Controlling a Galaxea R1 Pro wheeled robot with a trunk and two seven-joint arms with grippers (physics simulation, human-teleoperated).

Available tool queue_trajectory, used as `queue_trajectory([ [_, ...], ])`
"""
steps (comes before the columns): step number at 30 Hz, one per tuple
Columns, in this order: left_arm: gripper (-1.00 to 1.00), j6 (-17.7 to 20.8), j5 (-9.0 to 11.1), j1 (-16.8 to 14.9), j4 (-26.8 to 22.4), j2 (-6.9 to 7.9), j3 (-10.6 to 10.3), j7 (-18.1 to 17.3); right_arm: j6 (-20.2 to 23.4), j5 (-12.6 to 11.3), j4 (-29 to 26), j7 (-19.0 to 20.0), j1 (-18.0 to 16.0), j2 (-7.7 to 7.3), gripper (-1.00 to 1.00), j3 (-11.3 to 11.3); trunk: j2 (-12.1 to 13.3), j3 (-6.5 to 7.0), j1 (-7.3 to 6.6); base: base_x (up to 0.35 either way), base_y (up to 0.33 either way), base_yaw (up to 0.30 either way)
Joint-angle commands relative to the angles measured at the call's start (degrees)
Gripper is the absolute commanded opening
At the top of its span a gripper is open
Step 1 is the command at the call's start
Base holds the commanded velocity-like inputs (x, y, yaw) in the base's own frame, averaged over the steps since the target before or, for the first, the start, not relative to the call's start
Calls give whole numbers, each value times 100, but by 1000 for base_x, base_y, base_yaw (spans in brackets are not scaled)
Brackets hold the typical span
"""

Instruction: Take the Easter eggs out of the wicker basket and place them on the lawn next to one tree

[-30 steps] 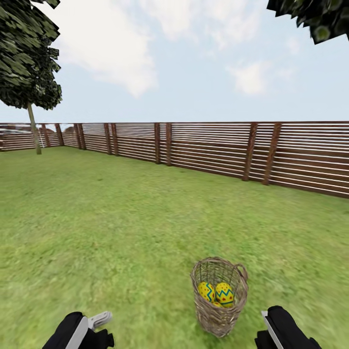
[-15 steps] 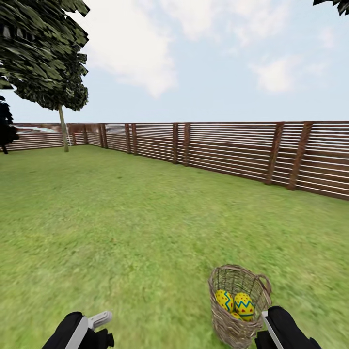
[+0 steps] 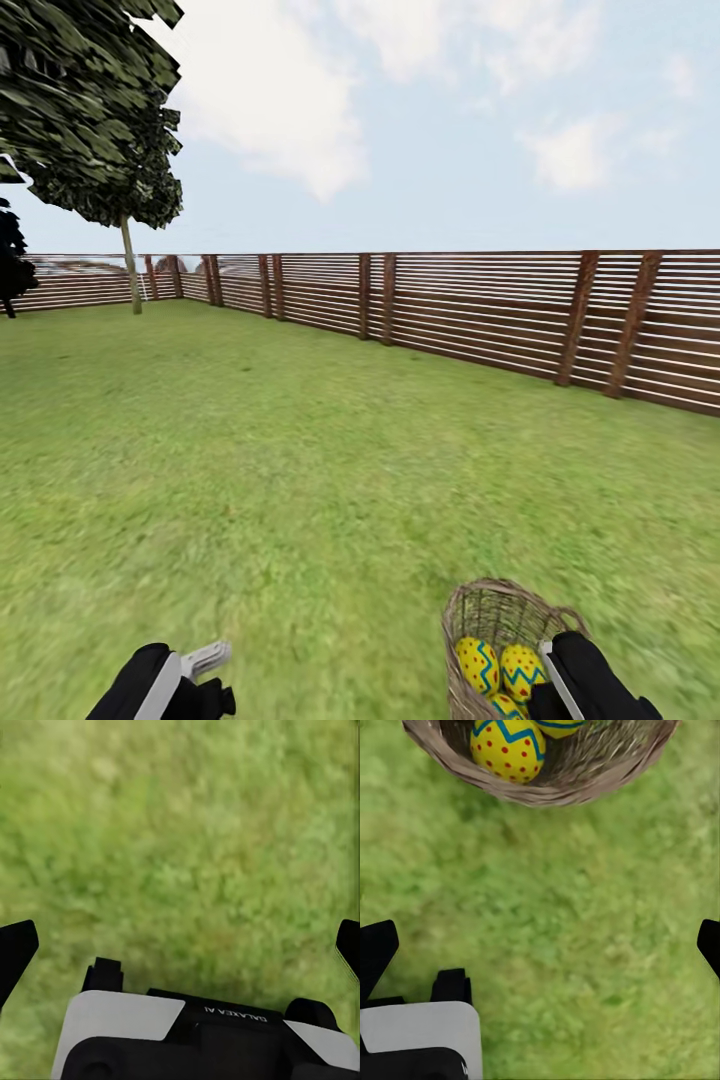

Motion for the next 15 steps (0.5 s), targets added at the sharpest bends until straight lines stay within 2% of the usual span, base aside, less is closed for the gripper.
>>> queue_trajectory([
  [1, 100, 23, 62, -3, -6, 0, 5, 51, 27, 38, -6, 16, -3, -2, 100, 7, -3, -7, 4, 338, 79, 0],
  [9, 100, 23, 55, -3, -3, -5, -9, 51, 20, 38, -6, 16, -3, 7, 100, 14, -3, -7, 4, 288, 203, 0],
  [15, 100, 23, 54, -3, -6, -6, -3, 51, 17, 38, -6, 16, -3, 9, 100, 15, -3, -7, 4, 135, 129, 0],
])
